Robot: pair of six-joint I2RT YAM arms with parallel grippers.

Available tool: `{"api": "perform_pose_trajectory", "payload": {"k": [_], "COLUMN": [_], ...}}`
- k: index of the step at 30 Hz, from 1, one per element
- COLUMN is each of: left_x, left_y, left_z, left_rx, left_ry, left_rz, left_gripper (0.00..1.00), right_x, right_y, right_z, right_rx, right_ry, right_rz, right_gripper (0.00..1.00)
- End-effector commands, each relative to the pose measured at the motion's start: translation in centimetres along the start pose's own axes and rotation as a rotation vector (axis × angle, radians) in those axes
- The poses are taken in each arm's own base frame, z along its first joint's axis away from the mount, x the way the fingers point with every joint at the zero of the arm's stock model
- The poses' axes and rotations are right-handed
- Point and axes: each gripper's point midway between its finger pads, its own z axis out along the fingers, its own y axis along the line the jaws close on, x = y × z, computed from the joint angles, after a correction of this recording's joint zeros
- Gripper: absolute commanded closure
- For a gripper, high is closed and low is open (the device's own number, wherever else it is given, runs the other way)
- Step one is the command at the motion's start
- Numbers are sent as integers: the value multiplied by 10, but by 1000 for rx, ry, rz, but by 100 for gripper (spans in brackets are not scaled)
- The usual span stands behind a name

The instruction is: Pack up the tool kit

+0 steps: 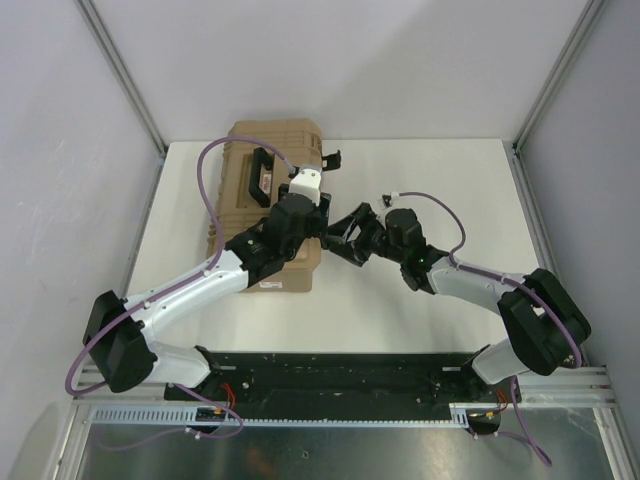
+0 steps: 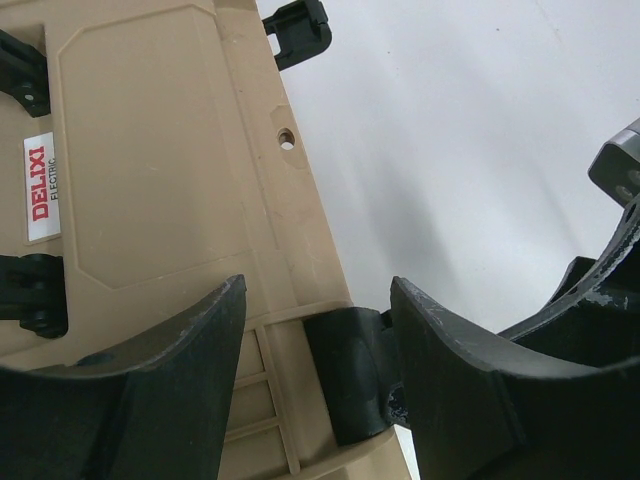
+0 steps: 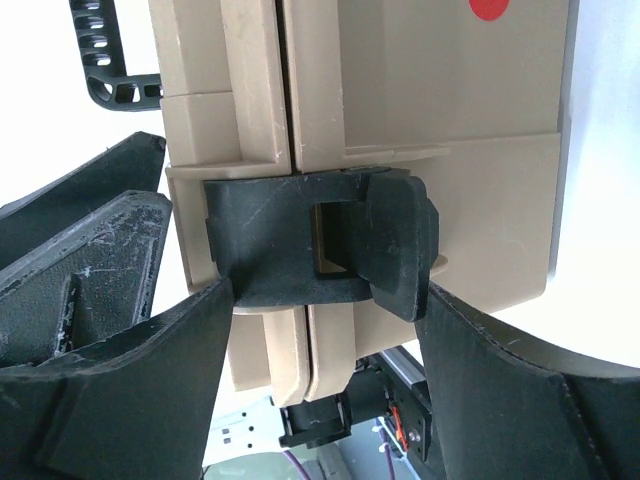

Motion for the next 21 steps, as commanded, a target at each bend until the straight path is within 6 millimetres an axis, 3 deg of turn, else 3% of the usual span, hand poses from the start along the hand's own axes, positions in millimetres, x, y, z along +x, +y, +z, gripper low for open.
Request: {"api": "perform_pose_trajectory", "payload": {"k": [1, 8, 14, 21], "left_x": [148, 147, 144, 135], "left_y": [14, 14, 14, 12], "left_z": [-18, -17, -18, -19], "left_rx": [-4, -10, -9, 1], "left_ry": [496, 491, 486, 469], "left_rz": [155, 150, 133, 92], "left_gripper": [36, 35, 33, 30], "right_x": [10, 15, 11, 0], "right_y": [13, -4, -7, 32], "right_z": [0, 1, -7, -33], "right_rx": [-8, 45, 67, -46], "right_ry": [45, 76, 45, -43], "right_rz": [-4, 5, -34, -159], "right_gripper": [22, 19, 17, 12]}}
